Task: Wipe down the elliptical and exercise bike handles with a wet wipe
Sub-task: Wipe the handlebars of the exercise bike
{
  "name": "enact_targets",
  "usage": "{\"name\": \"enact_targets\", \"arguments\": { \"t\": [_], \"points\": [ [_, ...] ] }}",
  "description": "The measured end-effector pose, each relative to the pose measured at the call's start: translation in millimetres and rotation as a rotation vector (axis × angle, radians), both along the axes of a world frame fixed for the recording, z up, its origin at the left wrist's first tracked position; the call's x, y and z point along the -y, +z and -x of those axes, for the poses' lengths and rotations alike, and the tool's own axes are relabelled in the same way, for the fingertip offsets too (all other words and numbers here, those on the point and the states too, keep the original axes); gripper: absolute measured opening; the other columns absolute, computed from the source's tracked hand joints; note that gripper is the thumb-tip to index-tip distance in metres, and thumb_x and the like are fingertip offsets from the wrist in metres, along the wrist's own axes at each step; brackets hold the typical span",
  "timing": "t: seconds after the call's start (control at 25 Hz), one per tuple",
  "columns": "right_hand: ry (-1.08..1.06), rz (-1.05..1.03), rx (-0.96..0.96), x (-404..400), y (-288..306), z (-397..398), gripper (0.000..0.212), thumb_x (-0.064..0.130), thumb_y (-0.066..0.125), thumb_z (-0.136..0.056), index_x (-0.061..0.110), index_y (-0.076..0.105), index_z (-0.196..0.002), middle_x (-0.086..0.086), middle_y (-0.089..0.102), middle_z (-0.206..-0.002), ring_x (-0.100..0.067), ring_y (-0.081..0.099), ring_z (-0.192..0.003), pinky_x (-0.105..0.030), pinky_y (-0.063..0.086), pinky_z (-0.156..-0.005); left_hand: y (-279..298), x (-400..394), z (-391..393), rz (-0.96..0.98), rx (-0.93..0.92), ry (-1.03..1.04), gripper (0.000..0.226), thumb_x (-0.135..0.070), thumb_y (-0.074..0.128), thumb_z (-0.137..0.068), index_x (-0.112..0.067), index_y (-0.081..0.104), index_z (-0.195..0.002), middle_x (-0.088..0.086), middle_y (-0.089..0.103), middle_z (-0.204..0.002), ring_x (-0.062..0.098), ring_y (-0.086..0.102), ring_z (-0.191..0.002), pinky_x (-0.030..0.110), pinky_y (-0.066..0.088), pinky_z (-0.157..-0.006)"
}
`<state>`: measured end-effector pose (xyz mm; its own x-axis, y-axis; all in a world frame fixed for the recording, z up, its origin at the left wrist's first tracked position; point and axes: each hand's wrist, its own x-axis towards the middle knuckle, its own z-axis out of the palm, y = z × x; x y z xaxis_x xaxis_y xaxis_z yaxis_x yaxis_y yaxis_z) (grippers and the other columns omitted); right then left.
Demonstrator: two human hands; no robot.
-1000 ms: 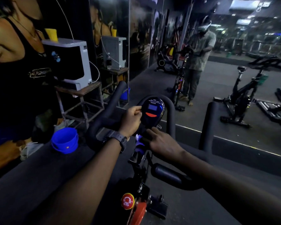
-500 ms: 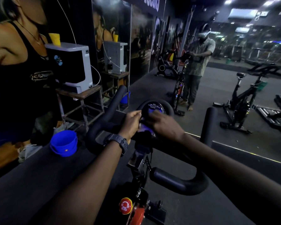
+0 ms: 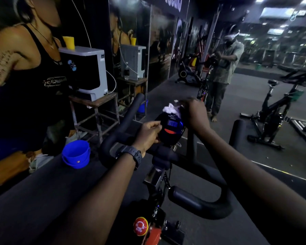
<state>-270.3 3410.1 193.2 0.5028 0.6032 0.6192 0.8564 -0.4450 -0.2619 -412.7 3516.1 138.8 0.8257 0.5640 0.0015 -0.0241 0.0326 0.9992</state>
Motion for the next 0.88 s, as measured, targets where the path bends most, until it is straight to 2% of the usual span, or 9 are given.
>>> {"name": "enact_targets", "arguments": {
  "t": [0.08,0.2,0.28,0.36,0.44,0.56,0.68,0.8,0.88],
  "points": [
    [-0.084,-0.052,-0.268,12.5,-17.1,-5.1,0.024,0.029,0.062,-0.089,0.011,0.074,-0.081,-0.01,0.069,-0.072,-0.009,0.06,-0.071,-0.018,0.039,-0.054,-2.9,-3.9,-2.7,-0.106,-0.029,0.006,0.031,-0.011,0.053,-0.1,-0.008,0.055,-0.131,0.001,0.062,-0.104,0.003,0.058,-0.081,0.012,0.049,-0.056],
    [-0.047,0.072,-0.441,33.5,-37.6,-1.2,0.03,0.01,0.066,-0.08,0.012,0.051,-0.055,0.001,0.046,-0.051,-0.004,0.042,-0.062,-0.014,0.031,-0.048,-3.8,-9.1,-6.1,-0.172,-0.032,0.044,0.031,-0.009,0.053,-0.1,-0.007,0.057,-0.131,0.004,0.062,-0.108,0.004,0.058,-0.083,0.013,0.049,-0.058],
    [0.111,-0.084,-0.684,24.7,-22.9,6.0,0.024,0.011,0.064,-0.087,0.018,0.063,-0.063,0.006,0.059,-0.063,-0.005,0.05,-0.068,-0.022,0.042,-0.059,-5.2,-9.7,-9.0,-0.161,-0.031,0.062,0.029,-0.006,0.052,-0.1,-0.004,0.059,-0.128,0.006,0.063,-0.103,0.004,0.058,-0.076,0.012,0.048,-0.055],
    [0.241,-0.314,-0.996,8.4,-11.0,13.7,0.022,0.021,0.054,-0.098,0.014,0.073,-0.087,0.01,0.071,-0.091,-0.007,0.062,-0.078,-0.029,0.052,-0.075,-4.6,-6.6,-9.9,-0.161,-0.046,0.063,0.027,-0.003,0.05,-0.1,-0.003,0.059,-0.125,0.005,0.063,-0.099,0.003,0.057,-0.071,0.011,0.047,-0.052],
    [0.251,-0.262,-0.969,-5.0,-14.8,13.7,0.033,0.036,0.052,-0.098,0.011,0.074,-0.097,0.009,0.073,-0.106,-0.013,0.067,-0.091,-0.036,0.052,-0.089,-5.1,-7.8,-11.3,-0.181,-0.07,0.062,0.029,-0.004,0.049,-0.1,-0.005,0.058,-0.128,0.001,0.062,-0.092,0.003,0.054,-0.067,0.014,0.048,-0.055],
    [0.234,-0.09,-0.799,-16.1,-20.2,5.2,0.043,0.058,0.054,-0.081,0.021,0.075,-0.086,0.002,0.075,-0.091,-0.015,0.067,-0.084,-0.038,0.052,-0.086,-5.6,-11.4,-11.5,-0.241,-0.093,0.069,0.032,-0.004,0.046,-0.101,-0.005,0.057,-0.131,-0.004,0.058,-0.077,0.007,0.049,-0.065,0.026,0.045,-0.064],
    [0.25,0.11,-0.739,-25.3,-7.6,-3.3,0.043,0.052,0.051,-0.09,0.017,0.069,-0.073,0.005,0.073,-0.078,-0.014,0.062,-0.072,-0.035,0.05,-0.078,-6.9,-9.8,-14.8,-0.26,-0.125,0.123,0.032,-0.004,0.043,-0.101,-0.006,0.059,-0.129,-0.002,0.057,-0.075,0.011,0.049,-0.066,0.028,0.043,-0.065],
    [0.301,0.008,-0.904,-7.5,-15.3,-3.4,0.039,0.047,0.054,-0.096,0.017,0.067,-0.075,0.007,0.069,-0.076,-0.009,0.059,-0.066,-0.022,0.047,-0.065,-3.8,-4.9,-13.1,-0.295,-0.152,0.127,0.029,-0.006,0.043,-0.101,-0.007,0.063,-0.123,0.006,0.062,-0.083,0.017,0.055,-0.074,0.032,0.047,-0.069],
    [0.276,0.081,-0.914,1.9,-10.4,1.0,0.041,0.046,0.05,-0.099,0.013,0.065,-0.081,-0.001,0.061,-0.072,-0.009,0.056,-0.062,-0.019,0.042,-0.057,-3.0,-2.6,-14.0,-0.292,-0.164,0.177,0.029,-0.005,0.043,-0.101,-0.005,0.062,-0.123,0.009,0.064,-0.089,0.019,0.056,-0.077,0.032,0.048,-0.07]
  ]
}}
